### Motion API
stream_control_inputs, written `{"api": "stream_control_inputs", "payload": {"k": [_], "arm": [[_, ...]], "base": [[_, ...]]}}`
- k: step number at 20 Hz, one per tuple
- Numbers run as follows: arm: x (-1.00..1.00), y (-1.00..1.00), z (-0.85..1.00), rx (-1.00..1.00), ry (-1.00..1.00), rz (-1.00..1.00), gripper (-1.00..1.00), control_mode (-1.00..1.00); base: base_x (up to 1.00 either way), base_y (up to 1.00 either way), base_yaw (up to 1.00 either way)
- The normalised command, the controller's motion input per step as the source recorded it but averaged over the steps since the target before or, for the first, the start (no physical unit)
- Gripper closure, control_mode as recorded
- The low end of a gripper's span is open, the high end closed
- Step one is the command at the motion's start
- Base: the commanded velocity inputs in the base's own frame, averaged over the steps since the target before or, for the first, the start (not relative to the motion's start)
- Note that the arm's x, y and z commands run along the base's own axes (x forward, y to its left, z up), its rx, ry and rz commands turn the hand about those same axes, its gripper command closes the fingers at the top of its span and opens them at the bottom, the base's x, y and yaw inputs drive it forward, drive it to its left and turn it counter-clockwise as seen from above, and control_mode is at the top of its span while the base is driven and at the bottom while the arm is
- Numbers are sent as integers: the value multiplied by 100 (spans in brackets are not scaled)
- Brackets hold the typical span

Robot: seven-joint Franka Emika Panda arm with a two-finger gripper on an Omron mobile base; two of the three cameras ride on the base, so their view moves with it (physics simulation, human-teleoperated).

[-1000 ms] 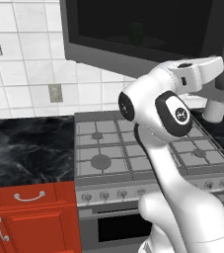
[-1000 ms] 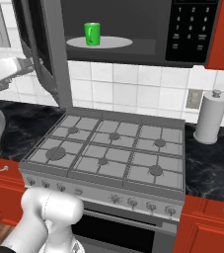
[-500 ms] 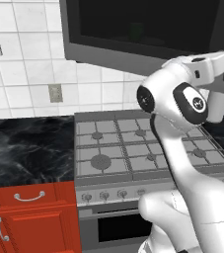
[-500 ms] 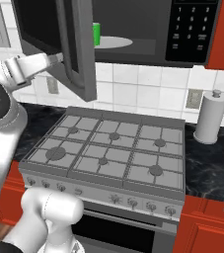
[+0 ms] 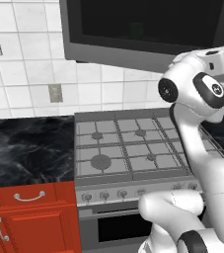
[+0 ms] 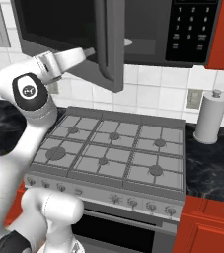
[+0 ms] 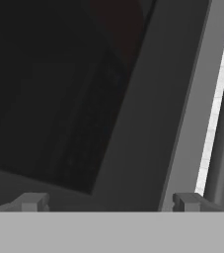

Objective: Pick the mug from the counter and place it inside the microwave. Then close the microwave.

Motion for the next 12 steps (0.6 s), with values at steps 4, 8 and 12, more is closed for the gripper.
{"api": "stream_control_inputs", "payload": {"k": [4, 8, 12], "arm": [[36, -36, 8, 0, 0, 8, -100, -100], [35, -30, 9, 0, 0, 8, -100, -100], [53, -33, 2, 0, 0, 8, -100, -100]], "base": [[0, 0, 0], [0, 0, 0], [0, 0, 0]]}}
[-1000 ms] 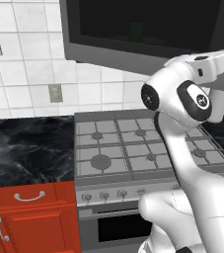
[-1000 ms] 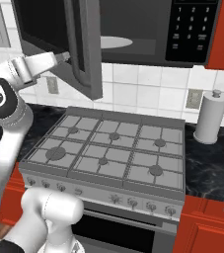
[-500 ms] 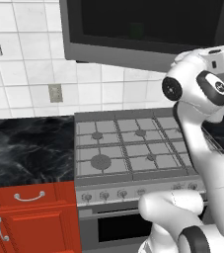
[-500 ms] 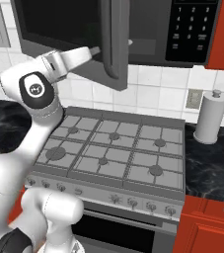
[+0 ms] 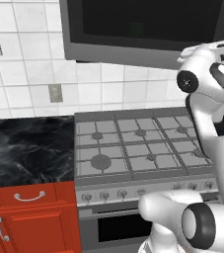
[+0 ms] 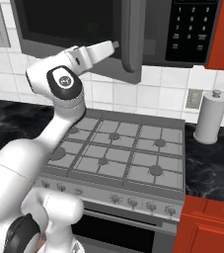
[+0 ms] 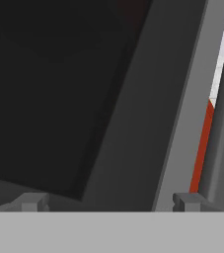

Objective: Pick the mug from the counter and place it inside the microwave. Then close the microwave.

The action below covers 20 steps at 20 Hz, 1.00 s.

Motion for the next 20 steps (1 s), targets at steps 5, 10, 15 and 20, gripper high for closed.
{"api": "stream_control_inputs", "payload": {"k": [5, 10, 15, 20], "arm": [[47, -26, 0, 0, 0, 7, -100, -100], [37, -23, 0, 0, 0, 8, -100, -100], [32, -20, 3, 0, 0, 8, -100, -100], [31, -19, 3, 0, 0, 8, -100, -100]], "base": [[0, 0, 0], [0, 0, 0], [0, 0, 0], [0, 0, 0]]}}
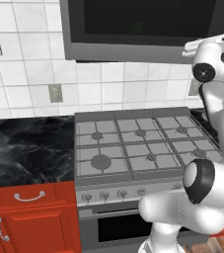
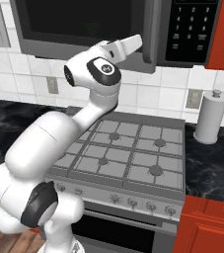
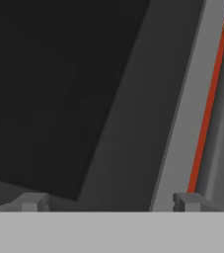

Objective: Pick the mug from the counter and place it inside the microwave. Then close the microwave.

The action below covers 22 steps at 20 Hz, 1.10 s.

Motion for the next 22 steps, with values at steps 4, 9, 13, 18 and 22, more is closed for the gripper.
{"api": "stream_control_inputs", "payload": {"k": [4, 9, 13, 18, 22], "arm": [[40, -18, 2, 0, 0, 7, -100, -100], [39, -20, 10, 0, 1, 7, -100, -100], [40, -21, 12, 0, 4, 8, -100, -100], [42, -20, 10, 0, 5, 7, -100, -100], [39, -16, 13, 0, 6, 7, -100, -100]], "base": [[0, 0, 0], [0, 0, 0], [0, 0, 0], [0, 0, 0], [0, 0, 0]]}}
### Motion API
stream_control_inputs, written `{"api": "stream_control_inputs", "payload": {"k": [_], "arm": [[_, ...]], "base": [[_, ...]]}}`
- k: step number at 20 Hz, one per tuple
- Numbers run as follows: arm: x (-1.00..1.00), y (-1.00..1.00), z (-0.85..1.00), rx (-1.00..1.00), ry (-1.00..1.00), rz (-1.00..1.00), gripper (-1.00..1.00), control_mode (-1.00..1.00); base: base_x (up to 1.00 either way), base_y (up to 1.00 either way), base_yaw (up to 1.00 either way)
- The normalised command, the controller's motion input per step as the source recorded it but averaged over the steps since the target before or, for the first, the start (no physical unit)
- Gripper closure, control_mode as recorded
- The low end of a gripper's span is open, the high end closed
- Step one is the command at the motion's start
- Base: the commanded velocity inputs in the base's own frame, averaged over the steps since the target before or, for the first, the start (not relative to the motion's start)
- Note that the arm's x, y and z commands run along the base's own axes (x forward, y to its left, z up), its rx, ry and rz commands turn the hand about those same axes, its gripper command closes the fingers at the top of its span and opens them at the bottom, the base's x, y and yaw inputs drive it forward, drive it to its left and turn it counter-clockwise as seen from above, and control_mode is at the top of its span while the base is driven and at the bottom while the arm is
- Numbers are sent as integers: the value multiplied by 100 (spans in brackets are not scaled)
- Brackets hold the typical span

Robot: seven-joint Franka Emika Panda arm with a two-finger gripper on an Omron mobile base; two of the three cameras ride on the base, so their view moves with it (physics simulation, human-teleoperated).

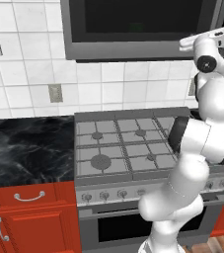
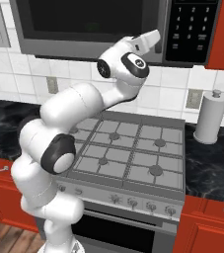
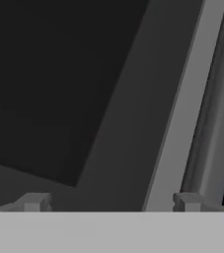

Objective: Pick the mug from the counter and place it inside the microwave. Then close the microwave.

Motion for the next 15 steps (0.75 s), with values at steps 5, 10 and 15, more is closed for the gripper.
{"api": "stream_control_inputs", "payload": {"k": [5, 10, 15], "arm": [[35, -17, 18, 0, 7, 7, -100, -100], [11, -17, 24, 0, 7, 7, -100, -100], [-1, -13, 14, 0, 4, 6, -100, -100]], "base": [[0, 0, 0], [0, 0, 0], [0, 0, 0]]}}
